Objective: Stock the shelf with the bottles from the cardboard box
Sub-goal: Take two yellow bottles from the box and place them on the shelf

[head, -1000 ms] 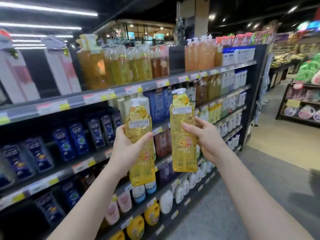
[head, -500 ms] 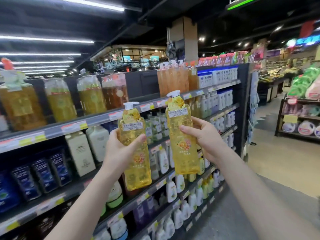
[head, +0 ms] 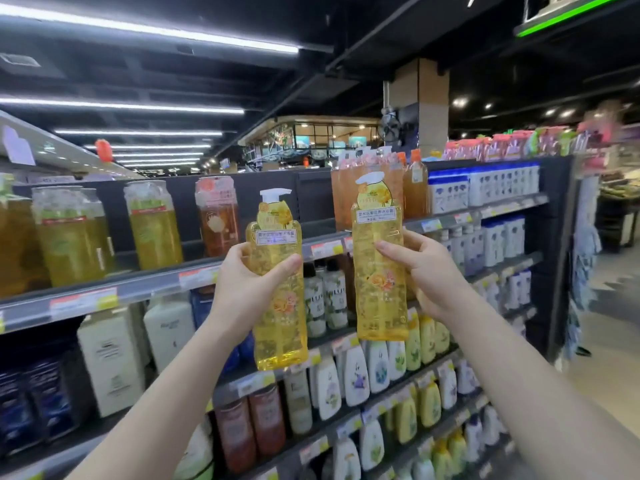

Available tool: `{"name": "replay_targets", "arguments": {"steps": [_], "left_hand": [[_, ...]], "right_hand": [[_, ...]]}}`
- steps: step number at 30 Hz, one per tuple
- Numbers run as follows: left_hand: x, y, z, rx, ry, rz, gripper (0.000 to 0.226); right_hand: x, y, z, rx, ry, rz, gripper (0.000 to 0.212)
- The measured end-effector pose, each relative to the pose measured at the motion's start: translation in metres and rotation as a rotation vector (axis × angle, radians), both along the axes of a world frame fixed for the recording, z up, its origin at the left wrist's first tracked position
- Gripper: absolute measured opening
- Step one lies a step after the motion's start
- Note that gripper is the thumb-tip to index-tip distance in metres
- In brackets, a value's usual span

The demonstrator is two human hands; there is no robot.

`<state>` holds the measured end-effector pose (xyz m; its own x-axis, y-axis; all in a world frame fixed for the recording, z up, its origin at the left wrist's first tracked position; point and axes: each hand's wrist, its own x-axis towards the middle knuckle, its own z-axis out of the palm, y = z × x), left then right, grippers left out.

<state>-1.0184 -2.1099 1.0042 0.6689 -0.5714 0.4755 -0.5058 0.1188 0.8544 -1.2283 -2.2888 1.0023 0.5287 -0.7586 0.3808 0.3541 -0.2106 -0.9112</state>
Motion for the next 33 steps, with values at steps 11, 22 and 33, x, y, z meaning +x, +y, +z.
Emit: {"name": "replay_targets", "arguments": {"steps": [11, 22, 33], "left_hand": [[0.044, -0.15, 0.042, -0.07, -0.037, 0.037, 0.073], [0.063, -0.255, 0.073, -0.132, -0.03, 0.136, 0.071], [0.083, -0.313, 0.081, -0.137, -0.016, 0.299, 0.087]], "right_hand": [[0.076, -0.159, 0.055, -0.071, -0.017, 0.089, 0.115], [0.172, -0.309, 0.099, -0.186, -0.056, 0.214, 0.125], [0.263, -0.376, 0.082, -0.147, 0.04, 0.398, 0.091]]}}
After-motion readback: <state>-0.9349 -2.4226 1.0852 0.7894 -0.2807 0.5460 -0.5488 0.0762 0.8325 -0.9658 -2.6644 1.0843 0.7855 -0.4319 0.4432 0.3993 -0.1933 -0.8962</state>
